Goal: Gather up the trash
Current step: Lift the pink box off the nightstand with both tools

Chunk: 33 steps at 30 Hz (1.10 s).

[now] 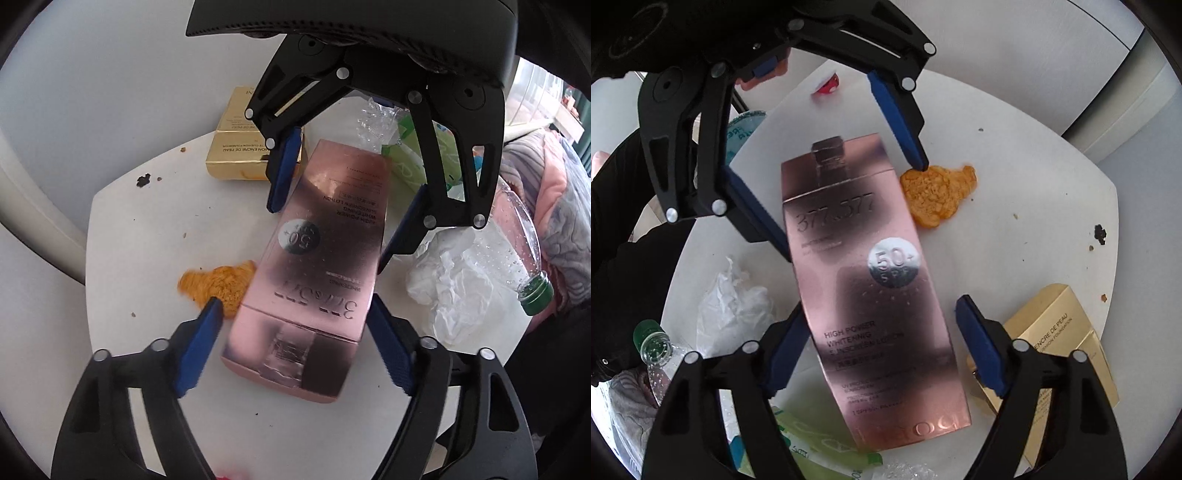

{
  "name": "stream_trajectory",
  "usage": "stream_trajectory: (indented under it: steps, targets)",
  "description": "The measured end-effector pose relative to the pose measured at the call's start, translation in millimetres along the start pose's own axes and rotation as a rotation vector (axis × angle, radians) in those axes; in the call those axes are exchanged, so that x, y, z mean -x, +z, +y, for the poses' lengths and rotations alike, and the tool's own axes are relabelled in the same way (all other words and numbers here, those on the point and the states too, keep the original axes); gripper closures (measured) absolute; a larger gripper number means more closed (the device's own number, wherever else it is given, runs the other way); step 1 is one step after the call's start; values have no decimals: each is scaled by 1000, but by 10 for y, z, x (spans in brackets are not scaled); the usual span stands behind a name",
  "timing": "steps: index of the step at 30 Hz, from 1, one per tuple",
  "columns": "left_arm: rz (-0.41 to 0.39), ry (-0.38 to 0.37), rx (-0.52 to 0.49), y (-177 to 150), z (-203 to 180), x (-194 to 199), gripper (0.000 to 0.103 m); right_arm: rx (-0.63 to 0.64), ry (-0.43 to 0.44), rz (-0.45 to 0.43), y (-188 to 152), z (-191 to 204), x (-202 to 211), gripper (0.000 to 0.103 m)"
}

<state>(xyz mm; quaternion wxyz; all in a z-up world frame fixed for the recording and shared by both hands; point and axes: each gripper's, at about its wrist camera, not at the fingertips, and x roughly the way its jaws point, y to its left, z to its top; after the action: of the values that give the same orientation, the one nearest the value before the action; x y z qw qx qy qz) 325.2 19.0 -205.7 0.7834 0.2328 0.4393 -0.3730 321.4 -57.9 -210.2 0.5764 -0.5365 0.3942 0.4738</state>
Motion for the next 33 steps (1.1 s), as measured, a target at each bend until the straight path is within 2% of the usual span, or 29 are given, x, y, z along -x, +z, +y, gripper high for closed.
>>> stream_trajectory:
  steps: [3, 5, 11, 19, 28, 33]
  targets:
    - [-7, -3, 9, 5, 17, -17, 34, -5, 2, 3, -21, 5, 5, 32]
    - [-11, -2, 9, 2, 13, -13, 34, -12, -1, 4, -29, -3, 24, 37]
    - [-22, 15, 8, -22, -28, 146, 35, -17, 13, -6, 49, -58, 79, 38]
    - [-53, 65, -2, 3, -162, 626, 35, 13, -26, -64, 135, 122, 529, 38]
    - [-74, 134, -3, -29, -407, 1157, 35, 68, -83, -107, 248, 545, 997, 38]
    - [-84, 180, 2, -77, -585, 1474, 35, 108, -99, -124, 431, 637, 1159, 37]
